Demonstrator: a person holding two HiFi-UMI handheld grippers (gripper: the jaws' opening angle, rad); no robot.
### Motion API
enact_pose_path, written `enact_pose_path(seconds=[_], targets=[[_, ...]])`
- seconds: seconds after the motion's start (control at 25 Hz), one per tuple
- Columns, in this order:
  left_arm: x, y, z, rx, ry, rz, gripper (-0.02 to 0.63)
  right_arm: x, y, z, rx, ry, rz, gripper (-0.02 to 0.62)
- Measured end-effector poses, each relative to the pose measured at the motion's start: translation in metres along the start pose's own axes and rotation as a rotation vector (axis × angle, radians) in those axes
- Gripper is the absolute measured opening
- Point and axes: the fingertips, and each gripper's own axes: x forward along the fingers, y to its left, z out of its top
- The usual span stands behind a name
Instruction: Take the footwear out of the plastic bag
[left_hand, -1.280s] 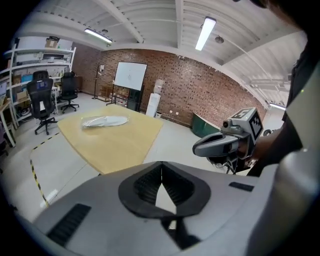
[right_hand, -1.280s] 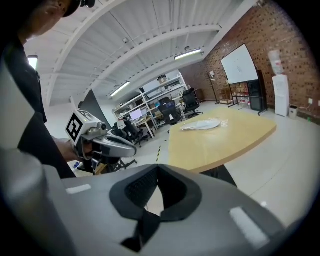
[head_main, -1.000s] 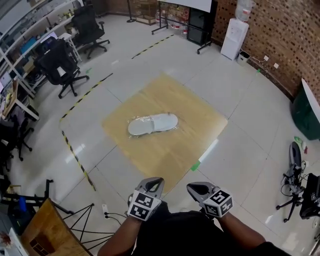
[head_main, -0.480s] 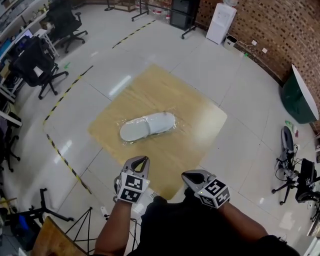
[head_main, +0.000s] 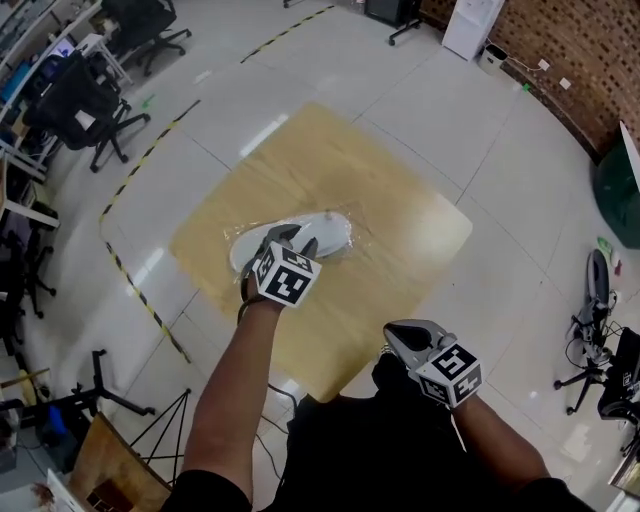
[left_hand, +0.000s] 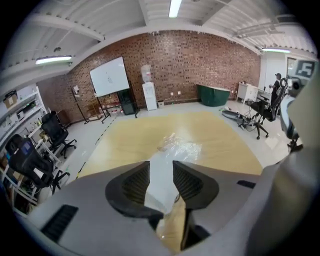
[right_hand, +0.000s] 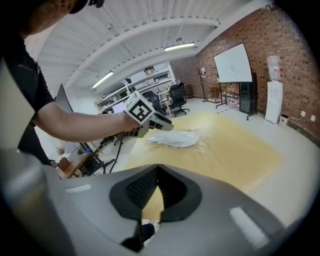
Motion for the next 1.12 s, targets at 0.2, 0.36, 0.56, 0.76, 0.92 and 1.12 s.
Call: enact_pose_path(seconds=[0.2, 0.36, 0.56, 0.76, 0.92, 1.12], targets=[[0.046, -0.001, -0.025, -0.024, 0.16, -0.041, 0.15, -0.016, -0.032, -0.009, 0.054, -0.009, -0.033, 0.003], [0.051, -0.015, -0.029, -0.035, 0.159, -0.029, 0.124, -0.029, -0.048, -0.019, 0.092, -0.016, -0.039, 0.003], [0.034, -0.014, -0.031, -0.036, 0.131, 0.044, 0.017, -0.025, -0.048, -0.015, 0.101, -0.019, -0.024, 0.003], [0.014, -0.025, -0.042, -0.056, 0.121, 0.054, 0.018, -0.012, -0.041, -0.011, 0.084, -0.021, -0.004, 0.003], [-0.007, -0.041, -0.068, -0.114, 0.125, 0.061, 0.021, 0.005, -0.03, -0.008, 0.047, -0.013, 0.015, 0.003], [-0.032, -0.064, -0.091, -0.208, 0.118, 0.069, 0.021, 0.026, -0.021, -0.012, -0.02, 0.03, 0.046, 0.003]])
